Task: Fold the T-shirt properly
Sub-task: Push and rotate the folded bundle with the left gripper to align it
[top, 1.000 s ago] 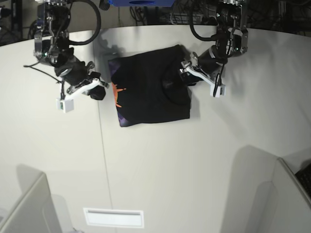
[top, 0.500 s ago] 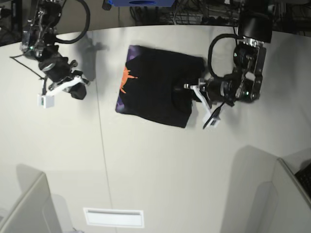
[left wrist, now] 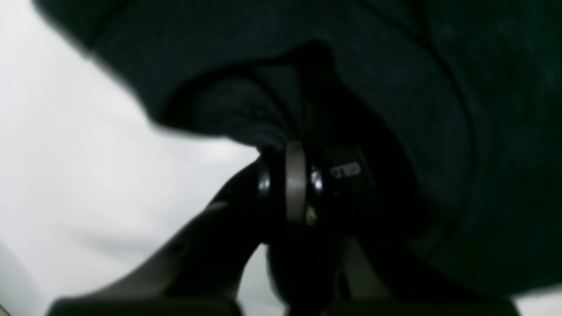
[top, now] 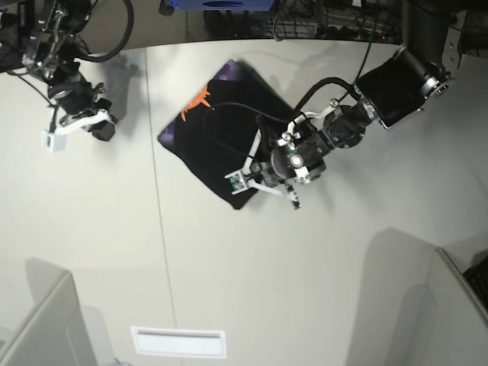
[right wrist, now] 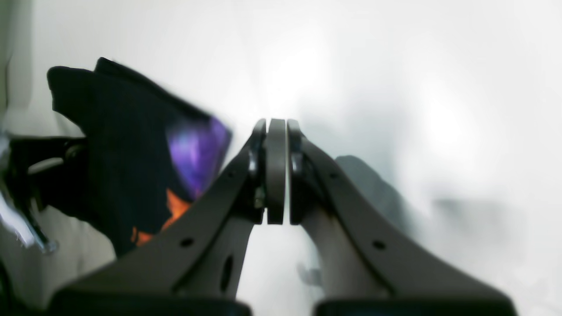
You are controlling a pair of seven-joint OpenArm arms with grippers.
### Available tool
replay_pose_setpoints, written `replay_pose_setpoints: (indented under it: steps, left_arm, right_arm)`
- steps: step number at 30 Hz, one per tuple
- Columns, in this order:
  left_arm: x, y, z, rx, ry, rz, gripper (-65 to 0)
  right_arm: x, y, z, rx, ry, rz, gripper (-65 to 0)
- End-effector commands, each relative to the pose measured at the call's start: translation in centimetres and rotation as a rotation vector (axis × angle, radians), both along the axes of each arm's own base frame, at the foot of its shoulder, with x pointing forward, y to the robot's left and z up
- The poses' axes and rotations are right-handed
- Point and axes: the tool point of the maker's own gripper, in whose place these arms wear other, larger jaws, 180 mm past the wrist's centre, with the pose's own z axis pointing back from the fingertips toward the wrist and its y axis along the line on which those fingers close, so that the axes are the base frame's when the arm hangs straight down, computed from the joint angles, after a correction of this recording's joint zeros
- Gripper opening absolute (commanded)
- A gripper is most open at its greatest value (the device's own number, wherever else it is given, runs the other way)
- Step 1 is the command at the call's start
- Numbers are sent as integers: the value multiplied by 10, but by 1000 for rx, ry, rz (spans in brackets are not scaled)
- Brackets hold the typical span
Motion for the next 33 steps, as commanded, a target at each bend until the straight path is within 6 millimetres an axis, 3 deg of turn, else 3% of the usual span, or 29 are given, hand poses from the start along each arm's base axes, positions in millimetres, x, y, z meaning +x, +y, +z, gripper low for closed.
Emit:
replay_pose_setpoints:
  steps: [1, 6, 14, 22, 33]
  left_arm:
    - [8, -10, 10, -12, -51, -44, -650]
    - [9, -29, 14, 13, -126, -242, -650]
    - [14, -56, -2, 62, -215, -485, -650]
    - [8, -89, -4, -9, -224, -568, -650]
    - [9, -89, -2, -7, -229, -571, -650]
  right_arm:
    - [4, -11, 5, -17, -27, -20, -650]
    - [-5, -22, -16, 0, 36, -57, -650]
    - [-13, -20, -22, 9, 58, -62, -650]
    - [-21, -21, -28, 7, 81, -65, -650]
    - [-21, -19, -28, 9, 82, -61, -650]
